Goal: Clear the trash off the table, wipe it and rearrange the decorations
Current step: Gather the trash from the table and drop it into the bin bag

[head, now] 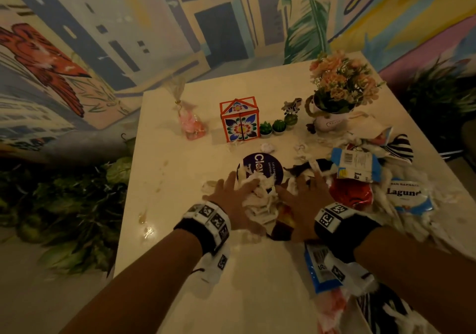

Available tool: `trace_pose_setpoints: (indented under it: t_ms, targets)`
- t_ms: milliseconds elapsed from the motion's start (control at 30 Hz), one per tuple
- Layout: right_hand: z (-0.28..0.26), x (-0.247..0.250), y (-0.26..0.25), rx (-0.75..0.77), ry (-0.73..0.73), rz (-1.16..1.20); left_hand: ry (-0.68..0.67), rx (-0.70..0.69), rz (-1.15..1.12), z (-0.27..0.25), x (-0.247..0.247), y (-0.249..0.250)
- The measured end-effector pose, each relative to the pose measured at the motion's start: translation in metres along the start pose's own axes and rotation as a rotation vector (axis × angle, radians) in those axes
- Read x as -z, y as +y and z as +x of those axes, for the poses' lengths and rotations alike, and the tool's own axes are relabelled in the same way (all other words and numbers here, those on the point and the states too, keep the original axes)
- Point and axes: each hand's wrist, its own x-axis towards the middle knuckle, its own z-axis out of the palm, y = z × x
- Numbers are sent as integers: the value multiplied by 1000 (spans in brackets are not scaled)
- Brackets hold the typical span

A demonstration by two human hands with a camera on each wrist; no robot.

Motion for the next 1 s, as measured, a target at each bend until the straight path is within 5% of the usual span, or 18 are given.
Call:
trace_pose_setpoints:
  t_ms: [300, 567, 867, 1000]
  targets:
    - [1, 1, 0, -6, 82, 294, 392, -84, 46, -5, -37, 28]
    - [-6, 20, 5, -116, 335, 727, 451, -169, -200, -2, -45, 17]
    - [-33, 80, 38, -305, 745, 1170, 685, 36, -764, -41, 20, 1]
    - [-36, 98, 45, -306, 832, 1244, 737, -18, -1129, -62, 49, -3]
